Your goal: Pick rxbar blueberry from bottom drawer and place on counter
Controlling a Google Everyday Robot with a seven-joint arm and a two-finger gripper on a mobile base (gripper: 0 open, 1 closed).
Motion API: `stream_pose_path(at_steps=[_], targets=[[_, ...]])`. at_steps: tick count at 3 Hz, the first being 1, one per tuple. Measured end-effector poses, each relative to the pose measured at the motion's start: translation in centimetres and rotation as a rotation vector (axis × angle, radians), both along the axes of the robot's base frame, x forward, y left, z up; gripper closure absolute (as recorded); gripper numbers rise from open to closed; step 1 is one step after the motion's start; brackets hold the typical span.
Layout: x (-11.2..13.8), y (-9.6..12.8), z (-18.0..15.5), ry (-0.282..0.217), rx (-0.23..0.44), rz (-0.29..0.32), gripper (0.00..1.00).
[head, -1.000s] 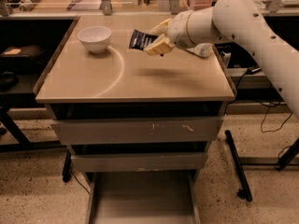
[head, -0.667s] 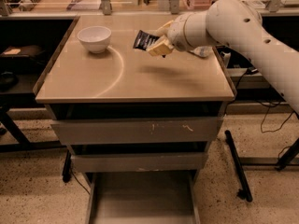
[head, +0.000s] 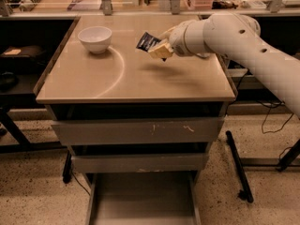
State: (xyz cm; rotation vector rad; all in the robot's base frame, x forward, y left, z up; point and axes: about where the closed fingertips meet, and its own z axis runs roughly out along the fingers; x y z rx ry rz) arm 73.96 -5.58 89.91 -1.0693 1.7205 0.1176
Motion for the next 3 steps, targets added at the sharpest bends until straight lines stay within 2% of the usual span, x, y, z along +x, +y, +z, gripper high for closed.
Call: stream_pose_path(at_steps=[1,2,3], targets=[[-0.1,0.9,-0.5,0.024,0.057,0.028,1.0],[-0.3,1.5,-1.0,0.041,0.071,0.052,1.0],[-0.3,1.3,-2.4,0.077,0.045,0.055,1.0]])
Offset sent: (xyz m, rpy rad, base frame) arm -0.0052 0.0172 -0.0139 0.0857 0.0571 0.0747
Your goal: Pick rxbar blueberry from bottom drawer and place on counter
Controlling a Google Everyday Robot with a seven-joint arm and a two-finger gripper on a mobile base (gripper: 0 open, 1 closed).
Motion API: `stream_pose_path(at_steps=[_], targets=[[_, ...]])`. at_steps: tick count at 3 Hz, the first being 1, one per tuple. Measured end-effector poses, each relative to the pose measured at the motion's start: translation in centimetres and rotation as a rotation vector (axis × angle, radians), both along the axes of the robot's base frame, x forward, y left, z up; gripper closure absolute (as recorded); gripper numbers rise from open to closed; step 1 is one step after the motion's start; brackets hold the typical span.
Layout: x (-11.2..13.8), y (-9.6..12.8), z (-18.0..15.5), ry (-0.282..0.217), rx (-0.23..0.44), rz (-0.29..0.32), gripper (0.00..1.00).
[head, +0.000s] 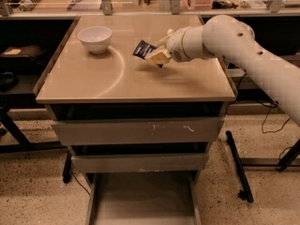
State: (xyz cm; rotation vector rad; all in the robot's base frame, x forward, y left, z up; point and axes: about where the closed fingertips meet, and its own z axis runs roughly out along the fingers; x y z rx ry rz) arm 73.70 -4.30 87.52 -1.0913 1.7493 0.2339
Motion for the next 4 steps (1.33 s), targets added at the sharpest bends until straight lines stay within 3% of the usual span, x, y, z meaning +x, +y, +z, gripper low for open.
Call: stream_pose_path(at_steps=[1,2,4], targets=[[0.14,-0.69,-1.34,0.031,-0.034,-0.001,1.0],[0.13,-0.74,-1.44,0.033,-0.036,-0.001,0.82],[0.13,-0.73,-1.44,0.033,-0.036,-0.001,0.36]])
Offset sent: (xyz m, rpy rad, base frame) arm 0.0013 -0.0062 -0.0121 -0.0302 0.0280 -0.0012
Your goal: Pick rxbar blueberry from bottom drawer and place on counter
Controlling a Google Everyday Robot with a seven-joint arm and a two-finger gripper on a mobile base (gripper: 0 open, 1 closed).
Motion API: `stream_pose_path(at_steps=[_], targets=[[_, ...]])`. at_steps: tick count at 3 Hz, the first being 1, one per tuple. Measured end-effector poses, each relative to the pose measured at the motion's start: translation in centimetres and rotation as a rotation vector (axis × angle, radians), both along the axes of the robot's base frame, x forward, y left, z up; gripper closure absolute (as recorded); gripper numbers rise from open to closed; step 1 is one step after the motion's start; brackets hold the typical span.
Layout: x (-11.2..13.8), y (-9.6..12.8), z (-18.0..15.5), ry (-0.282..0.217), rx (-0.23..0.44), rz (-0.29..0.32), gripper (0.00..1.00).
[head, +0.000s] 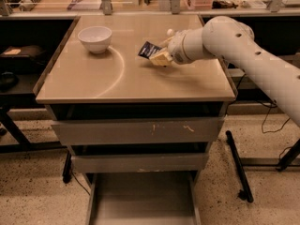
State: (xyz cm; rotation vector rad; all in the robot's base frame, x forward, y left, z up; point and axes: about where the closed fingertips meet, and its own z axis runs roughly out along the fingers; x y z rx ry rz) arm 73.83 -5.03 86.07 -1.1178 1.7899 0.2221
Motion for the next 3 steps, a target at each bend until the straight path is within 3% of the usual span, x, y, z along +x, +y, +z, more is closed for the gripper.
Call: stream_pose_path(at_steps=[1,2,3], targets=[[0.0,0.01,0.0,0.0,0.0,0.0,0.11],[0.0,0.01,-0.01,0.0,0.0,0.0,0.0],[0.0,0.01,-0.01,0.0,0.0,0.0,0.0]])
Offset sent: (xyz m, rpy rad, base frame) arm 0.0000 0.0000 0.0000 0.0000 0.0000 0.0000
